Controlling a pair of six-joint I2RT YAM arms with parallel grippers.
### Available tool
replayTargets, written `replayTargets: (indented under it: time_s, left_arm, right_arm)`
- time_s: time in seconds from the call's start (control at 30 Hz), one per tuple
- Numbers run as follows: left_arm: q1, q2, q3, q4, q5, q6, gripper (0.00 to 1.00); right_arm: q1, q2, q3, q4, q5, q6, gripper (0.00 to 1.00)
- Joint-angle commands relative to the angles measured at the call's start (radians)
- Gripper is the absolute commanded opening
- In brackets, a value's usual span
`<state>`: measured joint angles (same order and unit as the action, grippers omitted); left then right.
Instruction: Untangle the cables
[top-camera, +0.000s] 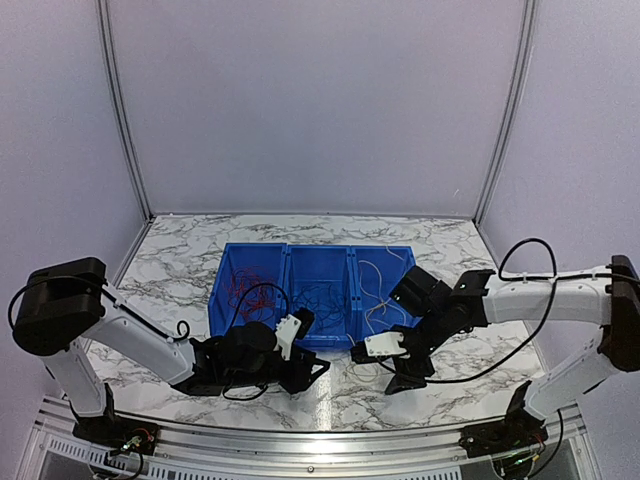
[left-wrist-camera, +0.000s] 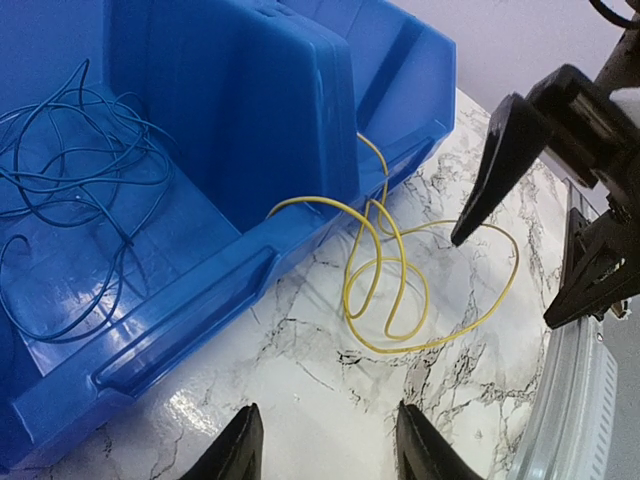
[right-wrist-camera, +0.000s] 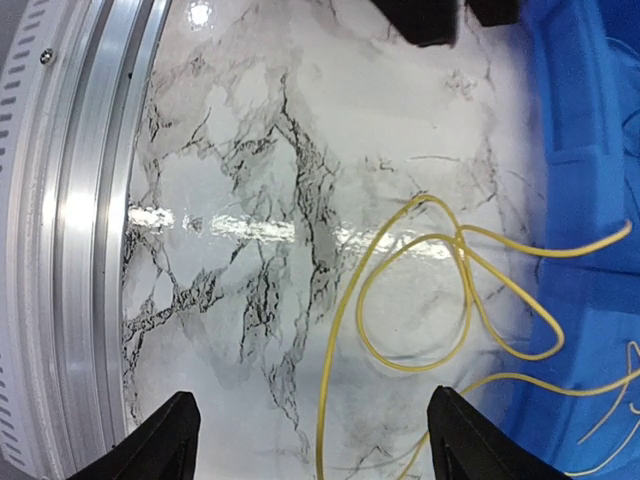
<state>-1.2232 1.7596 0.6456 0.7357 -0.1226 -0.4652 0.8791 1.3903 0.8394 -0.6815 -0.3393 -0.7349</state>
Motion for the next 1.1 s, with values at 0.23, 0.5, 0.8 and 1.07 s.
replayTargets:
  time_s: [0.23, 0.5, 0.8, 1.07]
  left_arm:
    - [-0.004, -0.009, -0.001, 0.024, -0.032, -0.015, 0.48]
    - [-0.016, -0.059, -0.037, 0.027, -0.069, 0.018, 0.51]
    - [-0.096, -0.206, -0.134, 0.029, -0.155, 0.137, 0.52]
    - [-0.1, -0.212, -0.102, 0.037, -0.141, 0.105, 0.52]
  right_arm:
    - [0.047, 0.005, 0.098, 0.015, 0.031, 0.003, 0.0]
    - [0.047, -0.047, 0.377, -0.226, -0.122, -0.02, 0.0]
    - [0.047, -0.064, 0.463, -0.273, -0.11, -0.035, 0.0]
    - [0.047, -0.071, 0.49, -0.286, -0.112, -0.035, 0.0]
